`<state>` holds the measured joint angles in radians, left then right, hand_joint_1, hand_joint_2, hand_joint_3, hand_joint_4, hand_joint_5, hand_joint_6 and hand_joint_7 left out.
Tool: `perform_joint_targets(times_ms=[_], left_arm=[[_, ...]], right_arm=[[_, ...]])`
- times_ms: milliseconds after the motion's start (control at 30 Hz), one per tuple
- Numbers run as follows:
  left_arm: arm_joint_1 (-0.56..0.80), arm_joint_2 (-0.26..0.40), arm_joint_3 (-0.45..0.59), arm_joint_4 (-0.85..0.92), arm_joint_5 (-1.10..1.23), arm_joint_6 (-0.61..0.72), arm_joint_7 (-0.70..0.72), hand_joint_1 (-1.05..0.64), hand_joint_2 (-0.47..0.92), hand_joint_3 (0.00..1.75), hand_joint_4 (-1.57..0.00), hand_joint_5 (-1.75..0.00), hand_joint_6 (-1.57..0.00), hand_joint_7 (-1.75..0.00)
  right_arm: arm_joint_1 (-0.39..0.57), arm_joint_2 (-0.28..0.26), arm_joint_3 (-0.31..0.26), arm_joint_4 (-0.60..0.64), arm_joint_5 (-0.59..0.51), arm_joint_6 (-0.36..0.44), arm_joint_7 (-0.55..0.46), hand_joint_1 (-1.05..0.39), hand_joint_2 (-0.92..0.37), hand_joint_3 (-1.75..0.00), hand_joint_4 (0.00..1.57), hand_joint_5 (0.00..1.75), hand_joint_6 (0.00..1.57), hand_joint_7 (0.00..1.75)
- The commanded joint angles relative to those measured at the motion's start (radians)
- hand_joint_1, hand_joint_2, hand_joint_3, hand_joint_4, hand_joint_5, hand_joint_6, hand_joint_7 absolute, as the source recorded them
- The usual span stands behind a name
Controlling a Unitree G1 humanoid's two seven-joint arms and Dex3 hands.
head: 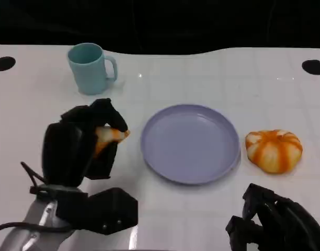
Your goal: Grasp the bread from the table and place it into the plate.
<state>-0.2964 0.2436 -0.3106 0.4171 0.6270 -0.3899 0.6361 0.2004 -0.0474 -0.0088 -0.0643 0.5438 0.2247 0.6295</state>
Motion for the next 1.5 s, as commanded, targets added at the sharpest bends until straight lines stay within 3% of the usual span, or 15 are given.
perform_joint_targets(times_ms=[33,200,467,833,1000,1067,1100,1133,1167,1200,1267,1333,1400,1467,1500], left_arm=[[-0.064,-0.029,0.004,0.016,-0.013,-0.010,-0.054,0.02,0.15,1.65,-1.00,-1.75,-0.80,-1.73],[-0.134,-0.072,-0.010,0.112,-0.011,-0.043,-0.074,-0.01,0.18,1.63,-0.98,-1.75,-0.80,-1.73],[-0.277,-0.130,-0.065,0.317,0.059,-0.136,0.021,-0.03,0.20,1.60,-0.98,-1.75,-0.78,-1.75],[-0.474,-0.211,-0.185,0.592,0.162,-0.134,0.117,-0.08,0.21,1.52,-0.97,-1.75,-0.75,-1.75],[-0.528,-0.242,-0.227,0.683,0.181,-0.085,0.079,-0.12,0.28,1.35,-0.93,-1.75,-0.73,-1.75],[-0.543,-0.252,-0.237,0.704,0.174,-0.056,0.030,-0.14,0.35,1.20,-0.89,-1.75,-0.71,-1.73],[-0.549,-0.256,-0.238,0.710,0.164,-0.044,-0.012,-0.13,0.39,1.11,-0.87,-1.75,-0.71,-1.69],[-0.555,-0.257,-0.237,0.711,0.153,-0.033,-0.064,-0.15,0.43,0.98,-0.83,-1.71,-0.76,-1.48],[-0.560,-0.256,-0.239,0.708,0.147,-0.024,-0.104,-0.17,0.53,0.75,-0.81,-1.48,-0.83,-1.15],[-0.563,-0.255,-0.243,0.705,0.145,-0.016,-0.136,-0.18,0.61,0.59,-0.83,-1.33,-0.89,-0.94],[-0.569,-0.249,-0.253,0.696,0.143,-0.008,-0.202,-0.18,0.71,0.38,-0.83,-1.14,-0.95,-0.67],[-0.575,-0.239,-0.268,0.684,0.146,0.006,-0.294,-0.24,0.86,0.15,-0.70,-0.93,-0.84,-0.28],[-0.580,-0.229,-0.285,0.665,0.156,0.035,-0.378,-0.33,0.91,0.10,-0.56,-0.84,-0.70,-0.10],[-0.579,-0.222,-0.297,0.640,0.159,0.064,-0.449,-0.43,0.92,0.12,-0.48,-0.69,-0.60,-0.03],[-0.577,-0.218,-0.301,0.626,0.158,0.077,-0.480,-0.51,0.92,0.12,-0.45,-0.53,-0.51,-0.01]], right_arm=[[-0.004,-0.016,-0.007,0.003,0.001,-0.009,0.013,-0.75,-0.92,-0.21,0.88,1.64,0.77,1.42],[-0.003,-0.013,-0.009,0.006,0.005,-0.004,0.017,-0.75,-0.92,-0.20,0.88,1.65,0.78,1.40],[-0.002,-0.012,-0.008,0.008,0.001,-0.007,0.017,-0.74,-0.92,-0.21,0.88,1.64,0.78,1.39],[0.007,-0.019,-0.008,0.002,-0.003,-0.013,0.024,-0.75,-0.92,-0.23,0.87,1.66,0.77,1.41],[0.009,-0.020,-0.008,-0.001,-0.001,-0.010,0.023,-0.74,-0.92,-0.23,0.86,1.66,0.76,1.42],[0.009,-0.020,-0.007,-0.003,-0.001,-0.010,0.023,-0.74,-0.92,-0.23,0.86,1.66,0.76,1.42],[0.010,-0.019,-0.006,-0.004,-0.002,-0.010,0.022,-0.74,-0.92,-0.23,0.86,1.66,0.76,1.42],[0.010,-0.019,-0.006,-0.005,-0.002,-0.009,0.020,-0.74,-0.92,-0.23,0.86,1.66,0.76,1.42],[0.010,-0.018,-0.005,-0.006,-0.002,-0.008,0.018,-0.75,-0.92,-0.23,0.86,1.66,0.76,1.42],[0.011,-0.018,-0.005,-0.008,-0.002,-0.006,0.016,-0.75,-0.92,-0.23,0.86,1.66,0.76,1.42],[0.011,-0.017,-0.004,-0.009,-0.004,-0.008,0.015,-0.75,-0.92,-0.22,0.86,1.67,0.76,1.43],[0.011,-0.016,-0.003,-0.007,-0.006,-0.015,0.018,-0.75,-0.92,-0.22,0.86,1.67,0.76,1.43],[0.010,-0.014,-0.004,-0.005,-0.001,-0.015,0.021,-0.74,-0.92,-0.22,0.86,1.67,0.76,1.43],[0.010,-0.014,-0.004,-0.007,0.000,-0.014,0.020,-0.74,-0.92,-0.22,0.85,1.67,0.76,1.43],[0.011,-0.014,-0.004,-0.008,0.000,-0.013,0.018,-0.74,-0.92,-0.22,0.85,1.67,0.76,1.43]])
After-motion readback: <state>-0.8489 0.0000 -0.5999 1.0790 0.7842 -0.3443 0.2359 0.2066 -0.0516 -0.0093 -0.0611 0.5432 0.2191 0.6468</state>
